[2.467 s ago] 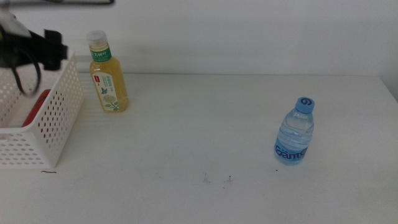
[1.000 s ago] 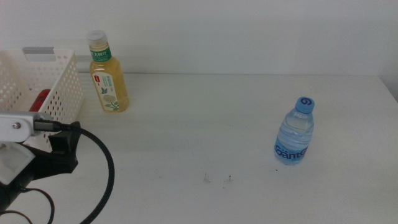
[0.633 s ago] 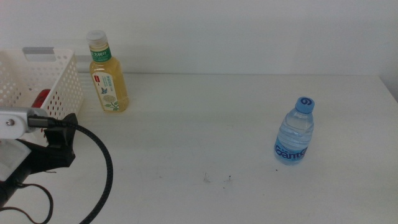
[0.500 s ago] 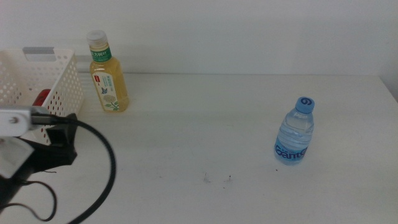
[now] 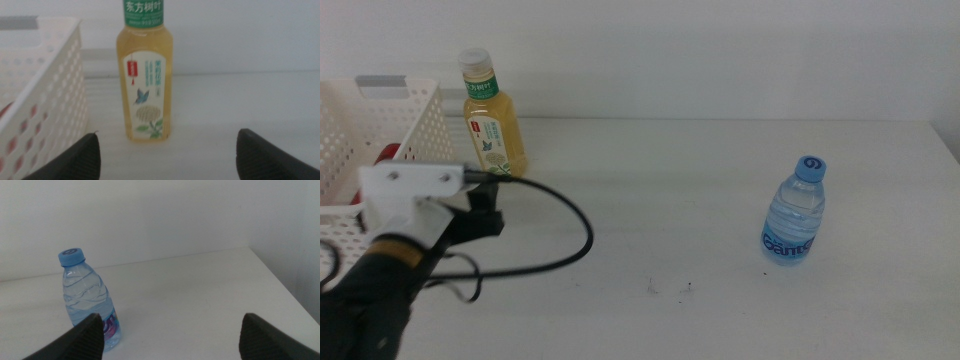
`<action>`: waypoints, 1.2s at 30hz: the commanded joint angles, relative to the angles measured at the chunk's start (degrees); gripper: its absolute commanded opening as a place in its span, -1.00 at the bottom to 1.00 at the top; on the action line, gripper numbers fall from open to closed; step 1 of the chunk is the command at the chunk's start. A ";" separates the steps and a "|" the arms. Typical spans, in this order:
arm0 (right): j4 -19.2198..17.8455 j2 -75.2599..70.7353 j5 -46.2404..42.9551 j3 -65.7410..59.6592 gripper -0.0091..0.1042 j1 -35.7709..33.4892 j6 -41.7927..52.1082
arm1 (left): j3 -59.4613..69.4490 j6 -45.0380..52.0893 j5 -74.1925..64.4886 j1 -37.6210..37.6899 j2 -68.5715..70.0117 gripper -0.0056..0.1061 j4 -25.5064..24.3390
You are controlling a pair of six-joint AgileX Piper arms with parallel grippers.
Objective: Use arms to grab the bottles and put them into the dustbin to the left of the table.
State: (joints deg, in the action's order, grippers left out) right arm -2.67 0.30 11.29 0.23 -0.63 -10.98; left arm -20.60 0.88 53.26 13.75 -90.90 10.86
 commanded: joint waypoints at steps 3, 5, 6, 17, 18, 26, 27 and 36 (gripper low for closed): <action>-0.18 -0.30 -0.61 -0.23 0.78 0.28 0.35 | -5.91 -0.88 3.05 0.04 -7.72 0.73 -0.14; -0.18 -0.30 -0.61 -0.23 0.78 0.28 0.35 | -8.39 -0.88 3.05 0.04 -10.58 0.73 0.94; -0.18 -0.30 -0.61 -0.23 0.78 0.28 0.35 | -9.49 -0.88 3.05 0.04 -11.57 0.73 1.20; -0.18 -0.30 -0.61 -0.23 0.78 0.28 0.35 | -18.80 1.62 1.31 -1.72 -19.38 0.73 2.93; -0.18 -0.30 -0.61 -0.23 0.78 0.28 0.35 | -19.60 1.38 0.67 -1.99 -19.79 0.73 2.14; -0.18 -0.30 -0.61 -0.23 0.78 0.28 0.35 | -24.20 0.61 -1.28 -4.60 -23.15 0.73 -1.55; -0.18 -0.30 -0.61 -0.23 0.78 0.28 0.35 | -24.64 0.61 -1.48 -4.60 -23.29 0.73 -2.05; -0.18 -0.30 -0.61 -0.23 0.78 0.28 0.35 | -28.97 0.13 -1.81 -5.74 -27.30 0.73 -3.64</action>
State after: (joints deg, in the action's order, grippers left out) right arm -2.67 0.30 11.29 0.23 -0.63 -10.98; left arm -48.97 1.69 51.28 8.42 -117.81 7.77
